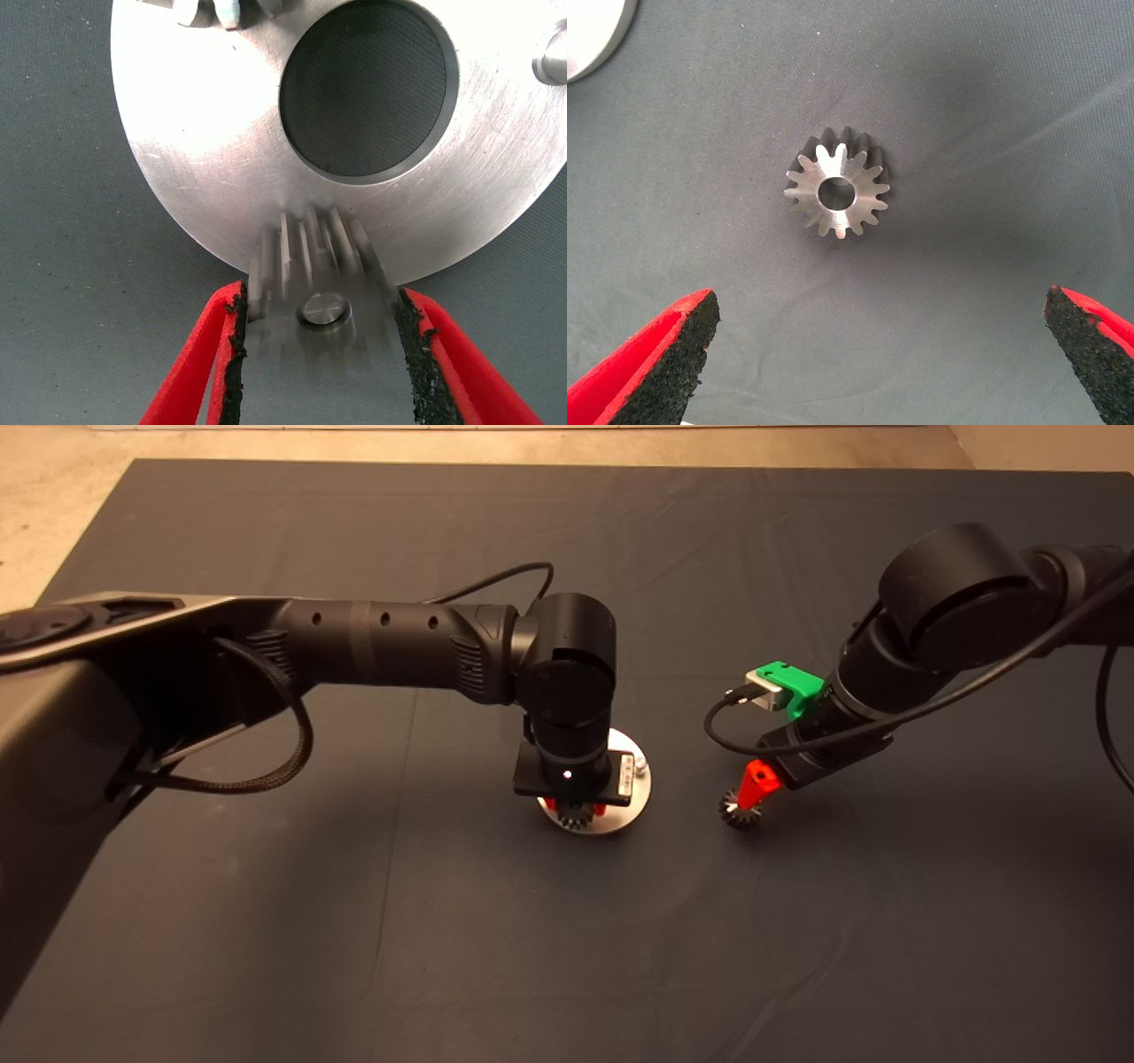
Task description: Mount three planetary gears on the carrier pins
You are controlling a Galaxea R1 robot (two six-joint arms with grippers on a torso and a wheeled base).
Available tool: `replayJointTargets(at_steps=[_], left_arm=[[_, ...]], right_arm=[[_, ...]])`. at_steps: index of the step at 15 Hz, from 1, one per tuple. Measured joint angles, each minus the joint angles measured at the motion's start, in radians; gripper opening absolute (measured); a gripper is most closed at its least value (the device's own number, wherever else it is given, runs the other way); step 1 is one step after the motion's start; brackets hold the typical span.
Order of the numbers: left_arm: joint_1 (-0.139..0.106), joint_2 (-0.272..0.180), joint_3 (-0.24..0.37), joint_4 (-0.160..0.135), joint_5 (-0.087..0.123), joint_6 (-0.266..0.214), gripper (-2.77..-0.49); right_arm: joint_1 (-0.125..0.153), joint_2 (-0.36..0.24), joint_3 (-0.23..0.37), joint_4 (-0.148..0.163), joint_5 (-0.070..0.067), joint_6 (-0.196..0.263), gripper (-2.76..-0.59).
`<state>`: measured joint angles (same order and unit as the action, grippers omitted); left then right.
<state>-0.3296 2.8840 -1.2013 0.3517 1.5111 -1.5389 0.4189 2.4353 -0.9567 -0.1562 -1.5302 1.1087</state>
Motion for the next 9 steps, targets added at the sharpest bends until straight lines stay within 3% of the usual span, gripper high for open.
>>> replayJointTargets(at_steps=[5, 9], left_arm=[[0.0, -0.007, 0.031, 0.0, 0.0, 0.0, -2.02], [-0.006, -0.075, 0.186, -0.003, 0.007, -0.037, -1.85]], right_arm=[[0.0, 0.0, 0.001, 0.0, 0.0, 0.0, -0.62], [0.0, 0.002, 0.001, 0.0, 0.0, 0.0, -0.62]])
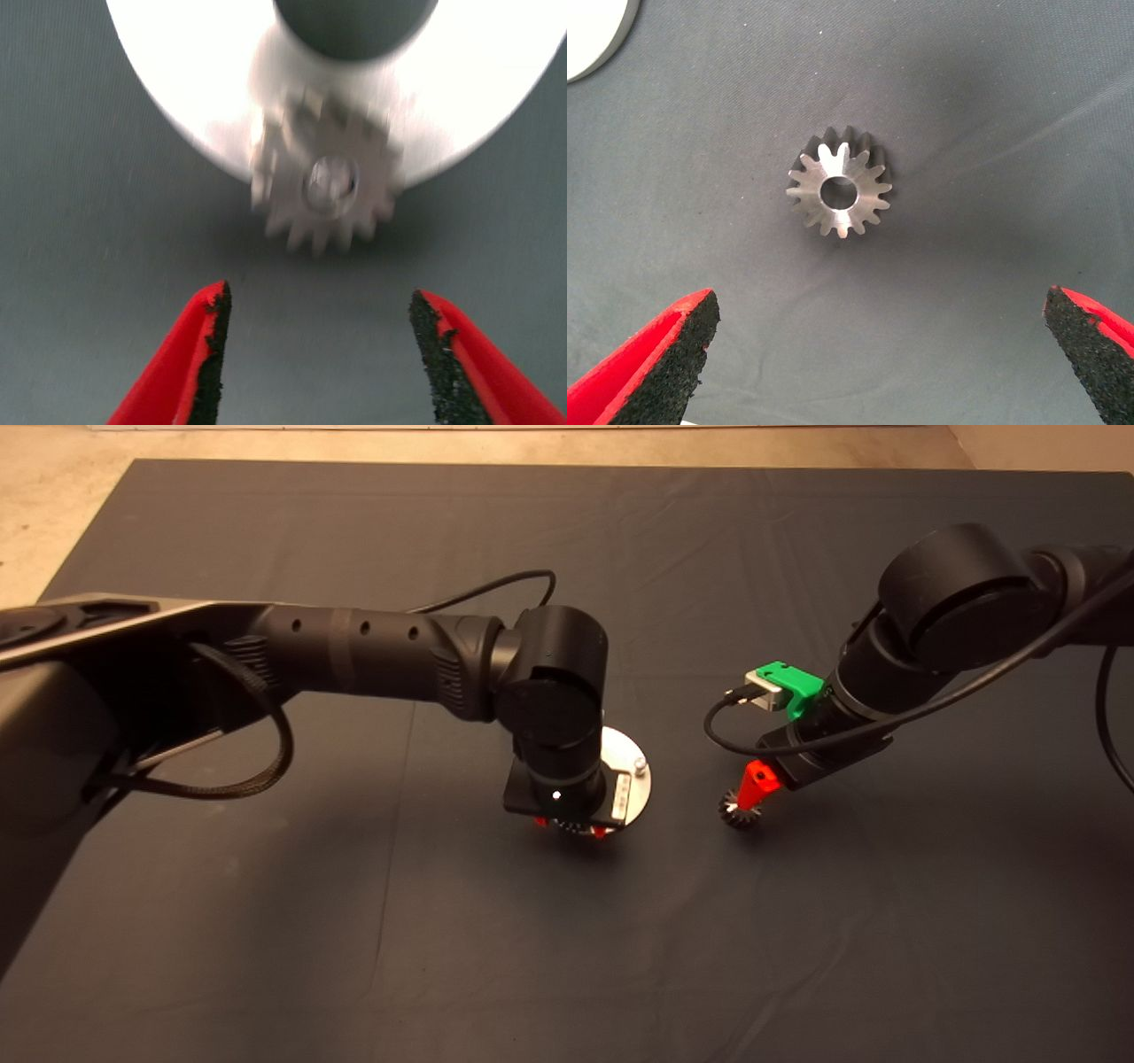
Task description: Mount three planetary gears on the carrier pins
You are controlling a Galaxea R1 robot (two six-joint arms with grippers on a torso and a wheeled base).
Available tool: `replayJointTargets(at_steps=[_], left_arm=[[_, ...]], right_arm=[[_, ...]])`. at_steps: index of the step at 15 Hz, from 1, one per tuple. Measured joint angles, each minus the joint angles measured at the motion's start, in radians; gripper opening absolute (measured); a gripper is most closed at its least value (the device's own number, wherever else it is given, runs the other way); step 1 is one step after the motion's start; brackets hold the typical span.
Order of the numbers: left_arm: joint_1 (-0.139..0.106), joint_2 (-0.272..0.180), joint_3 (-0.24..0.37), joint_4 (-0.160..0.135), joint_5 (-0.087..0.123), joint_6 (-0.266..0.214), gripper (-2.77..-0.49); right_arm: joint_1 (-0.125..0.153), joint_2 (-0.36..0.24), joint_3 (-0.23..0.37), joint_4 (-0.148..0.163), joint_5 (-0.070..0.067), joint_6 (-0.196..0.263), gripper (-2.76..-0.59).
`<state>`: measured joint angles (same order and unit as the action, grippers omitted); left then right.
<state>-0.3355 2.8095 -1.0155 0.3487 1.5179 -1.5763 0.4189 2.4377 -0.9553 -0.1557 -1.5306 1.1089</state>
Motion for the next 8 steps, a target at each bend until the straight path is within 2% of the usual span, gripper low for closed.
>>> replayJointTargets(at_steps=[3, 6, 8], left_arm=[[-0.027, -0.091, 0.134, 0.0, 0.002, -0.036, -1.71], [-0.028, -0.192, 0.283, -0.002, 0.005, -0.063, -1.65], [-0.028, -0.281, 0.375, -0.02, 0.006, -0.084, -1.65]], right_arm=[[0.0, 0.007, 0.0, 0.0, 0.0, -0.001, -0.62], [0.0, 0.02, -0.001, 0.0, 0.0, -0.017, -0.62], [-0.001, 0.025, -0.001, 0.0, 0.0, -0.024, -0.62]])
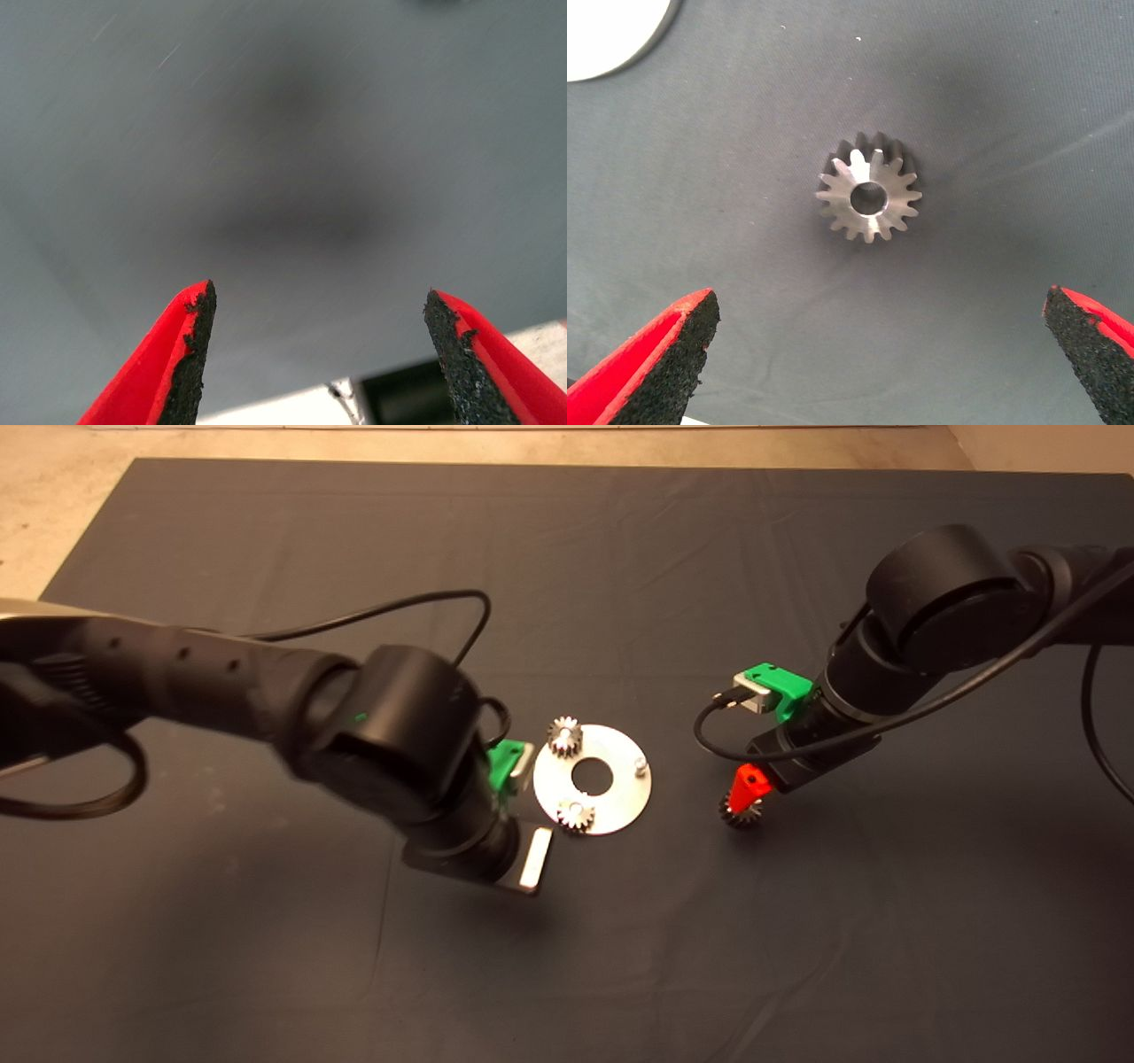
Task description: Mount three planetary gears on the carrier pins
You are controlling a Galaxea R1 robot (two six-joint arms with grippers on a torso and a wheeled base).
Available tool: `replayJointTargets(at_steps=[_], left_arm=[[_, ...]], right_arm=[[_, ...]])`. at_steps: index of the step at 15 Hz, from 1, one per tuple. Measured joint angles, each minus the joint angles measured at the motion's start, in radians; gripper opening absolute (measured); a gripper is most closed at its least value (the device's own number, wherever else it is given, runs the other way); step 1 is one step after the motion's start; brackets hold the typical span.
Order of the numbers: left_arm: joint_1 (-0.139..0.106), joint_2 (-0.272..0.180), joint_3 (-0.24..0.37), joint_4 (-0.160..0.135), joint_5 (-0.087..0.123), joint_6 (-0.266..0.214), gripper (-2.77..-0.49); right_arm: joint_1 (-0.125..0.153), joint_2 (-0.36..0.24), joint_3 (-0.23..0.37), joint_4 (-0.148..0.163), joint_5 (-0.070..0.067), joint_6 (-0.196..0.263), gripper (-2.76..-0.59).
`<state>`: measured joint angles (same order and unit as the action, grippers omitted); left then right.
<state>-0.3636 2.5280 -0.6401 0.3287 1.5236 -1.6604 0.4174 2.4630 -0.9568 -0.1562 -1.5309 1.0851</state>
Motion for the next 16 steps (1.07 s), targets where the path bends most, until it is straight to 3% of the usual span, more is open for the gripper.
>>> replayJointTargets(at_steps=[3, 5, 7, 8, 11, 16], left_arm=[[0.0, -0.086, 0.131, -0.042, 0.004, -0.054, -1.65], [0.0, -0.157, 0.218, -0.06, -0.006, -0.083, -1.65], [0.0, -0.251, 0.255, -0.065, 0.004, -0.1, -1.65], [0.0, -0.277, 0.27, -0.071, 0.006, -0.105, -1.65], [0.0, -0.29, 0.287, -0.079, 0.003, -0.107, -1.65], [0.0, -0.303, 0.292, -0.082, 0.003, -0.109, -1.65]], right_arm=[[-0.008, 0.007, -0.003, 0.0, 0.002, -0.008, -0.62], [-0.033, 0.011, -0.023, 0.0, 0.004, -0.024, -0.62], [-0.064, 0.008, -0.058, -0.001, 0.0, -0.042, -0.62], [-0.071, 0.01, -0.068, -0.001, 0.0, -0.051, -0.62], [-0.071, 0.011, -0.079, -0.001, 0.004, -0.075, -0.62], [-0.08, 0.014, -0.094, -0.002, 0.002, -0.195, -0.62]])
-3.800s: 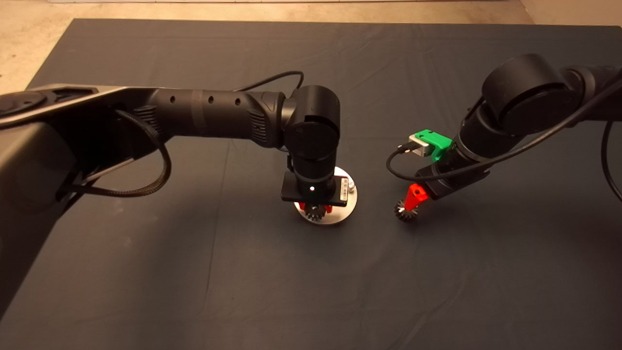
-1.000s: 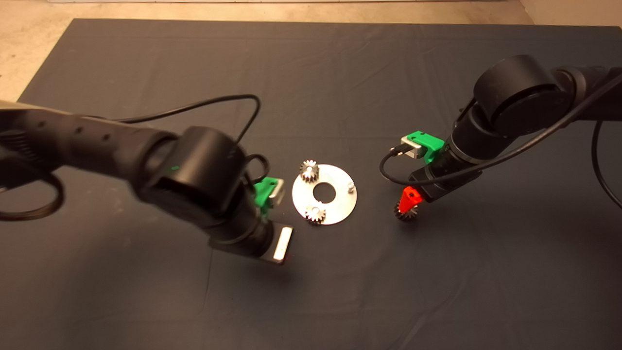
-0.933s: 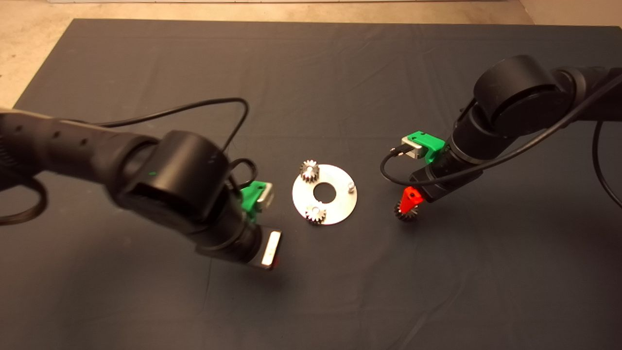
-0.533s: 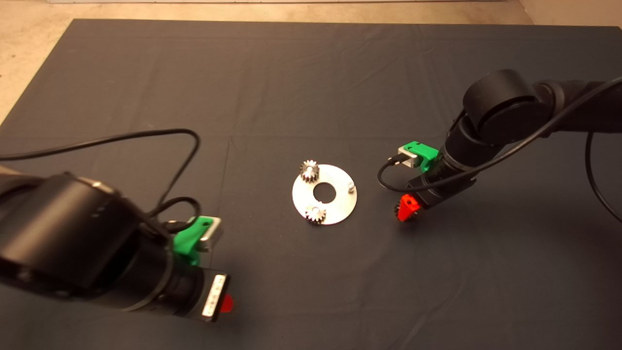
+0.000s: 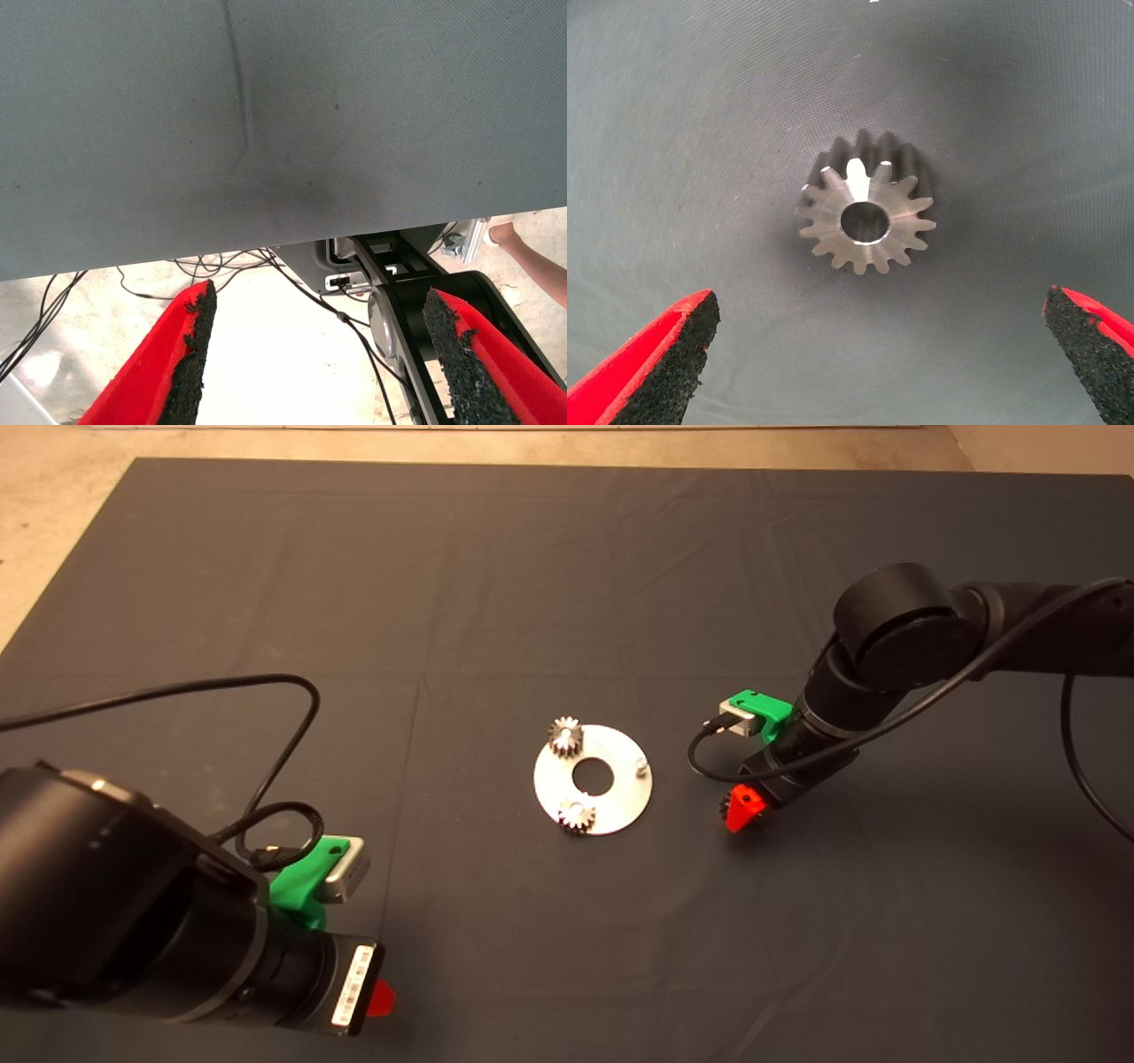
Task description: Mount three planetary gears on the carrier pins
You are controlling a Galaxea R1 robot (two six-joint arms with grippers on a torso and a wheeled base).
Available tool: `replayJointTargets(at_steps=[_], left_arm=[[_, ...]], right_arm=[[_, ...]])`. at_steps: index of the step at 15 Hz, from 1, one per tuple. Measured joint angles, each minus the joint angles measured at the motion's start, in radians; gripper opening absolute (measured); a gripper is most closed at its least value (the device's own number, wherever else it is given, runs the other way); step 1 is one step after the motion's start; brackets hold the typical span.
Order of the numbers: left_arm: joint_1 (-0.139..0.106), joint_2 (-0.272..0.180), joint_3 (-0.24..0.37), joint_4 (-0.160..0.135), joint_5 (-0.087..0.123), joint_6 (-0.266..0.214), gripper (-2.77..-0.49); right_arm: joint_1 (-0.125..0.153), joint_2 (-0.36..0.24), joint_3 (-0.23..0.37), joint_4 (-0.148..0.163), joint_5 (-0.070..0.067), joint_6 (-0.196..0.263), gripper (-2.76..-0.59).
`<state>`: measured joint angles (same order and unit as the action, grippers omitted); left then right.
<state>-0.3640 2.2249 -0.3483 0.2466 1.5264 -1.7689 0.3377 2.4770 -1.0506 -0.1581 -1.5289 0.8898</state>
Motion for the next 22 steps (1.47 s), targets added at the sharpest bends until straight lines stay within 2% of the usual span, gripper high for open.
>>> replayJointTargets(at_steps=[2, 3, 4, 6, 8, 12, 15, 18, 22], left_arm=[[0.0, 0.0, 0.0, 0.0, 0.0, 0.0, -1.65], [0.0, 0.0, 0.0, 0.0, 0.0, 0.001, -1.65], [0.0, 0.0, 0.0, 0.0, 0.0, 0.001, -1.65], [0.0, 0.0, 0.0, 0.0, 0.0, 0.004, -1.65], [0.0, -0.003, 0.0, 0.0, 0.0, 0.031, -1.65], [0.0, -0.045, 0.0, 0.0, 0.0, 0.08, -1.65], [0.0, -0.09, 0.0, -0.015, 0.0, 0.114, -1.65], [0.0, -0.143, 0.001, -0.037, 0.0, 0.148, -1.65], [0.0, -0.156, 0.004, -0.062, 0.0, 0.175, -1.65]], right_arm=[[0.0, 0.0, -0.001, 0.0, -0.001, -0.04, -0.62], [0.0, 0.004, -0.003, 0.0, -0.001, -0.089, -0.62], [0.0, 0.009, -0.003, 0.0, -0.001, -0.109, -0.62], [0.0, 0.024, -0.003, 0.0, 0.001, -0.133, -0.62], [0.0, 0.025, -0.003, 0.0, 0.002, -0.154, -0.62], [0.0, 0.025, 0.019, 0.0, 0.001, -0.21, -0.62], [0.0, 0.024, 0.02, -0.003, 0.001, -0.253, -0.62], [-0.003, 0.024, 0.02, -0.032, 0.002, -0.286, -0.64], [-0.014, 0.025, 0.02, -0.081, 0.001, -0.312, -0.67]])
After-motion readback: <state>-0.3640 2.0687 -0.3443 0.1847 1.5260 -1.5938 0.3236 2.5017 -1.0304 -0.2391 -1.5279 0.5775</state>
